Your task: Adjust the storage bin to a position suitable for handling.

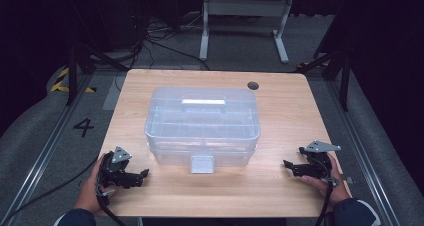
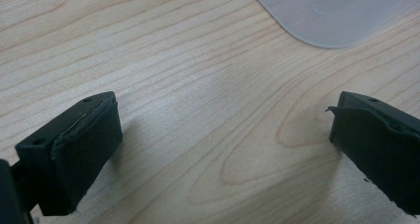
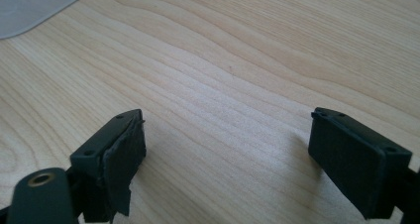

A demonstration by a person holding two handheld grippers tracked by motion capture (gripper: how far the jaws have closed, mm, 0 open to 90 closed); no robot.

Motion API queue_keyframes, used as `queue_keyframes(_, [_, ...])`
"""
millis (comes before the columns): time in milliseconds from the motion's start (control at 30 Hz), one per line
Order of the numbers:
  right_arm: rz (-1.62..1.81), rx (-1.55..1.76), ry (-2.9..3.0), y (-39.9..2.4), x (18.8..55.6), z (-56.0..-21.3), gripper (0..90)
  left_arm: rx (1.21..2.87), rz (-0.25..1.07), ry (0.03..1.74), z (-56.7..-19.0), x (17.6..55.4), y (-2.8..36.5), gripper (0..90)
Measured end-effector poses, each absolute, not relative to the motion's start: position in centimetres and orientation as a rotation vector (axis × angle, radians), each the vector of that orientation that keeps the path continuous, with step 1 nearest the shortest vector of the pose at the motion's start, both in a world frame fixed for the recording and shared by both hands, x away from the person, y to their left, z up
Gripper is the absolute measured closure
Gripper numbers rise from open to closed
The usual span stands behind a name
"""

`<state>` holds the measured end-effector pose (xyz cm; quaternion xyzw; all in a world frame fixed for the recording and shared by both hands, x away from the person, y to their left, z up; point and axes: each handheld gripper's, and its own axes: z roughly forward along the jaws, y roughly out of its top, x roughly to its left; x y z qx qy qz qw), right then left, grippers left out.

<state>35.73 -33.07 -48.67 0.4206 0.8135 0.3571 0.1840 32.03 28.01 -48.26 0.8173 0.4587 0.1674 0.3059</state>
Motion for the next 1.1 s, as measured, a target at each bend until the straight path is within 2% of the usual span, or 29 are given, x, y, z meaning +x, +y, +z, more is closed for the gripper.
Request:
queue_keyframes(200, [1.004,1.166,2.316,-33.2,35.8,-48.5,16.7,2.138,0.459,1.261,-48.3,31.7,28.1,0.2])
queue_keyframes(300, [1.007,1.129,2.330,-32.9,35.7,-48.3,26.3,2.151,0.448,1.244,-48.2,31.5,28.4,0.3])
queue_keyframes(533, [1.043,1.107,2.341,-32.6,35.7,-47.9,31.1,2.172,0.440,1.186,-48.3,31.6,29.0,0.3])
queue_keyframes(1100, [1.161,1.042,2.263,-31.3,36.7,-43.9,32.1,2.183,0.429,1.160,-48.3,31.8,29.2,0.5])
